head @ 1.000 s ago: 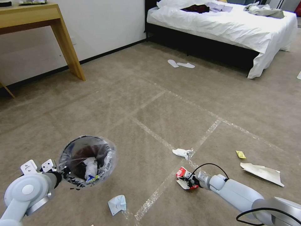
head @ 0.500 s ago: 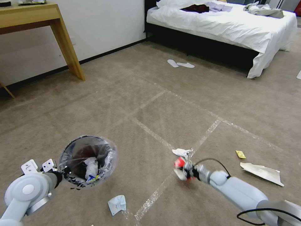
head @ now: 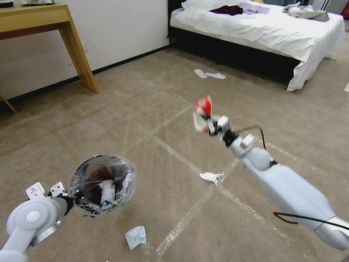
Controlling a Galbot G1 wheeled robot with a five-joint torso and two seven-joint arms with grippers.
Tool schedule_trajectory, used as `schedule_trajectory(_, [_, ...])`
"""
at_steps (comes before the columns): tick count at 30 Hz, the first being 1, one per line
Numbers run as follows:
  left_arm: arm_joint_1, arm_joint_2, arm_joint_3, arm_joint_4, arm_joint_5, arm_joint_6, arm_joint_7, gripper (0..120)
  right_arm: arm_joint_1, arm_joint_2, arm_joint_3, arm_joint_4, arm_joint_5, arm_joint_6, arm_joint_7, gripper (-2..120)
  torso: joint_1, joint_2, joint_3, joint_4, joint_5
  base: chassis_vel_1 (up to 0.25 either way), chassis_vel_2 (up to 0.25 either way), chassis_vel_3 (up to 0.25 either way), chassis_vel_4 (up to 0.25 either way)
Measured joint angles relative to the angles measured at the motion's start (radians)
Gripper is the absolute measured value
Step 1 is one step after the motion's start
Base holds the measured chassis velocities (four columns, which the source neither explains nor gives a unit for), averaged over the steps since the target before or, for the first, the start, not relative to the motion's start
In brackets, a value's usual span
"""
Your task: Pick up the trash bin and place the garbage on the floor into it.
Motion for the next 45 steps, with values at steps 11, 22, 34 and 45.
schedule_trajectory(11, [-0.006,0.0,0.008,0.008,-0.002,0.001,0.002,0,0.119,-0.016,-0.146,0.204,0.134,0.011,-0.005,0,0.0,0.0,0.0,0.0001,0.0,0.0,0.0,0.0,0.0])
schedule_trajectory(22, [-0.002,-0.005,-0.001,-0.002,-0.009,0.001,0.001,0,0.309,0.031,-0.312,0.296,0.226,-0.025,-0.028,0,0.0,0.0,0.0,0.0,0.0,0.0,0.0,0.0,0.0])
schedule_trajectory(34, [0.014,-0.029,-0.01,-0.01,0.0,-0.001,-0.001,0,0.356,0.238,-0.538,0.127,0.2,0.012,-0.108,0,0.0,0.0,0.0,0.0003,0.0,0.0,0.0,0.0,0.0])
schedule_trajectory(45, [0.003,-0.034,-0.015,-0.002,0.004,-0.004,-0.002,0,0.343,0.227,-0.609,0.099,0.208,0.023,-0.225,0,0.0,0.0,0.0,-0.0002,0.0001,0.0,0.0,0.0,0.0])
